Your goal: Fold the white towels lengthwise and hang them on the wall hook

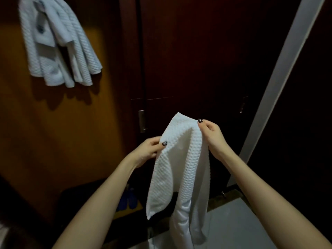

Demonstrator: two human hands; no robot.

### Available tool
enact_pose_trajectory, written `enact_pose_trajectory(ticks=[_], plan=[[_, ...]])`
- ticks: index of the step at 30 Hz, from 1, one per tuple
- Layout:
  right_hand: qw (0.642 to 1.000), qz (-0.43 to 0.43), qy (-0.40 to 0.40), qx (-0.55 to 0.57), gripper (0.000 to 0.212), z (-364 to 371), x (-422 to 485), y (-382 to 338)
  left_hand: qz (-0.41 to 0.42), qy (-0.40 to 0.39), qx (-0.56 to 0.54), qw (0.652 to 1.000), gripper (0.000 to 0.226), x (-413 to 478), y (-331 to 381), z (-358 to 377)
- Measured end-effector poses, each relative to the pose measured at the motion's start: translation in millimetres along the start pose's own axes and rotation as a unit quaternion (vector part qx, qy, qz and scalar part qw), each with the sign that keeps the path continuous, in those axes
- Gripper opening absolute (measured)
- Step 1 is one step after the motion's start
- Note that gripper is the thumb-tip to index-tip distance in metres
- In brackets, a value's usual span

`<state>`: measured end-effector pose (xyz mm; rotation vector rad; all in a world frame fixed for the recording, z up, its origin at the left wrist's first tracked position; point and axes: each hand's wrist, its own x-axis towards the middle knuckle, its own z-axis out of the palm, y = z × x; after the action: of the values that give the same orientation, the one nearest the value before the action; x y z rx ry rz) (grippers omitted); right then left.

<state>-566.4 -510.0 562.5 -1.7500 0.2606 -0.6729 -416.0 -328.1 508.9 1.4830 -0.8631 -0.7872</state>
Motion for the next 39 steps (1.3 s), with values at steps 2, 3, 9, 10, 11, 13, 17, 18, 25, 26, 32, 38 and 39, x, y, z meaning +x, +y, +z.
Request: enact_pose_trajectory(ticks=[2,3,9,10,11,13,17,18,25,26,32,38,39], plan=[[0.998,0.024,-0.059,-0.019,0.042,-3,4,3,0.032,0.031,0.032,0.998,0.024,-4,15,-6],[0.994,0.038,-0.102,-0.021,0.039,-2,7,3,0.046,0.032,0.056,0.997,0.027,-5,24,-8],[0.983,0.015,-0.181,-0.006,0.02,37,18,-2,0.061,0.04,0.126,0.989,0.042,-11,56,-20],[0.987,0.004,-0.16,0.002,0.018,43,21,-4,0.059,0.044,0.128,0.989,0.038,-14,59,-25],[0.989,-0.005,-0.147,0.009,0.017,48,25,-6,0.054,0.052,0.126,0.989,0.031,-18,61,-31],[0.989,-0.029,-0.143,0.003,0.019,56,34,-14,0.045,0.07,0.112,0.99,0.02,-27,60,-44],[0.987,-0.075,-0.143,-0.019,0.023,82,50,-28,-0.014,0.074,0.12,0.99,0.008,-53,34,-67],[0.987,-0.081,-0.138,-0.021,0.022,88,54,-29,-0.041,0.074,0.135,0.987,0.015,-61,22,-73],[0.996,-0.057,-0.076,-0.008,0.024,107,76,-21,-0.058,0.108,0.213,0.969,0.019,-105,-25,-90],[0.996,-0.057,-0.065,-0.013,0.023,108,78,-19,-0.036,0.125,0.216,0.968,0.022,-104,-23,-90],[0.994,-0.051,-0.096,-0.025,0.018,102,71,3,0.012,0.33,0.133,0.935,0.028,-91,-9,-109],[0.958,-0.042,-0.246,-0.142,0.041,120,45,5,0.033,0.433,-0.094,0.896,0.021,-67,1,-101],[0.951,-0.038,-0.256,-0.169,0.041,121,44,5,0.05,0.434,-0.125,0.891,0.018,-65,4,-100]])
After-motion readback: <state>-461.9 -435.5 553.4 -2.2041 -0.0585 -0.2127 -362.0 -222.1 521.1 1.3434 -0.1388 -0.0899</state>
